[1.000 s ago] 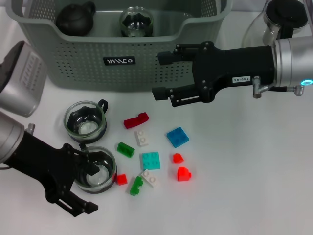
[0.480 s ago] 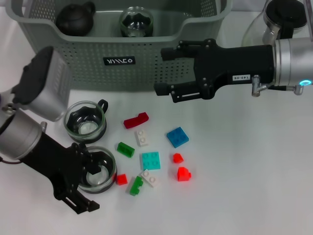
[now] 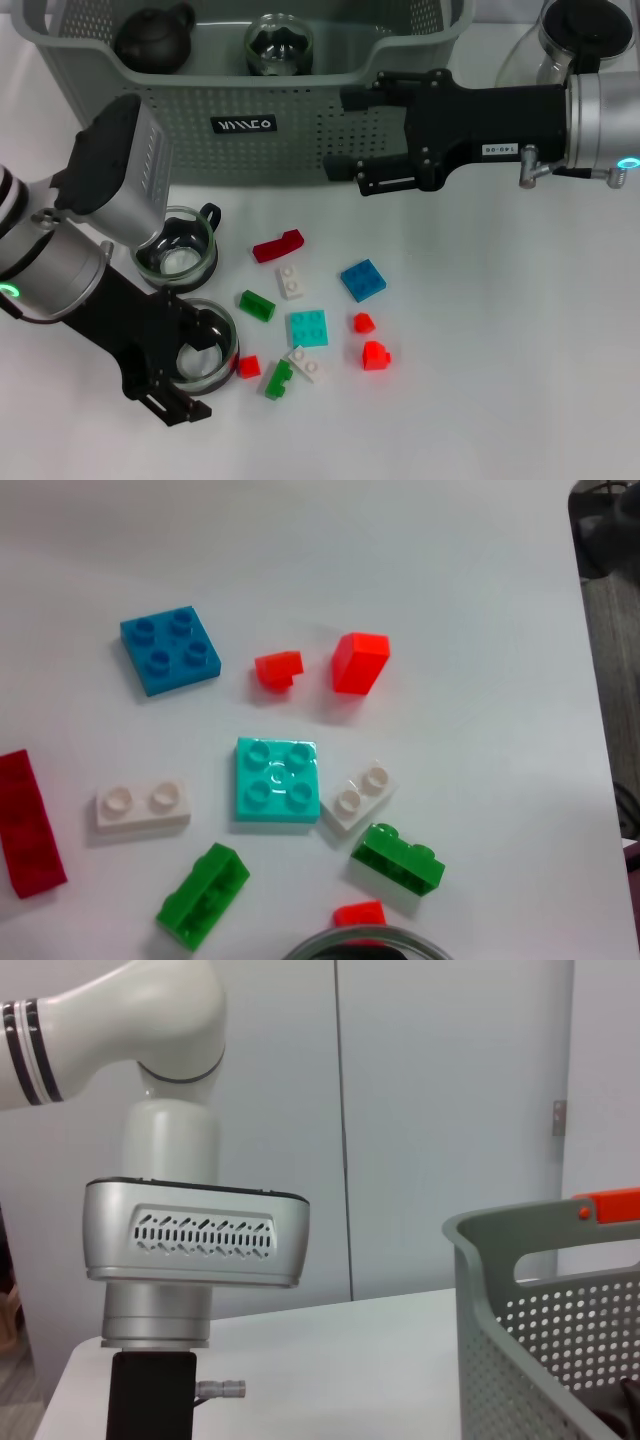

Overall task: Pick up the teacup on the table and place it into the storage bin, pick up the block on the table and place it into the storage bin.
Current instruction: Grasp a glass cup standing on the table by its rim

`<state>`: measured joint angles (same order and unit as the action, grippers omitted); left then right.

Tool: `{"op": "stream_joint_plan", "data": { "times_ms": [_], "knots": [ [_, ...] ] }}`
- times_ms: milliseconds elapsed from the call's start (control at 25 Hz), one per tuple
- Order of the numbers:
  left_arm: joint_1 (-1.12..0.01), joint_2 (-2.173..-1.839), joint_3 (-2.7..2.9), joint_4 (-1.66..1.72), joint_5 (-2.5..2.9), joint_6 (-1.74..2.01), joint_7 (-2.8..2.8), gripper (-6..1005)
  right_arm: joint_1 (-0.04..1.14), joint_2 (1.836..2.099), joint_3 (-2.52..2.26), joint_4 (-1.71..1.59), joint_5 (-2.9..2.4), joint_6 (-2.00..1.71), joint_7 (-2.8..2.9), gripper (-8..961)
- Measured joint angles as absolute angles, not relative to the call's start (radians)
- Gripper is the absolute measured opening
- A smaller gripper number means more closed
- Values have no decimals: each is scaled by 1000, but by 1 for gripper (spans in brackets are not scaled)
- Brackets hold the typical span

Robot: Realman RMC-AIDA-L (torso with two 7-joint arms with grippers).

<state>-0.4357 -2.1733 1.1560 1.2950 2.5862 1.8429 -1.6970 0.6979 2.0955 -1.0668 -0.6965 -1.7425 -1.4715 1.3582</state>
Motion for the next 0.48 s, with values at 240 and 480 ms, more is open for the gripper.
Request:
{"op": "stream_joint_plan", "data": {
  "times_ms": [240,480],
  "knots": [
    [-450,-2172,1175,1271,2581,1851,-1697,817,698,2093,-1059,-696,-1743,-1471,1352,870],
    [-458,-2173,1181,1249,2580,1850,-1698,818,698,2092,-1058,-696,-1743,-1464,1350,870]
  ]
}}
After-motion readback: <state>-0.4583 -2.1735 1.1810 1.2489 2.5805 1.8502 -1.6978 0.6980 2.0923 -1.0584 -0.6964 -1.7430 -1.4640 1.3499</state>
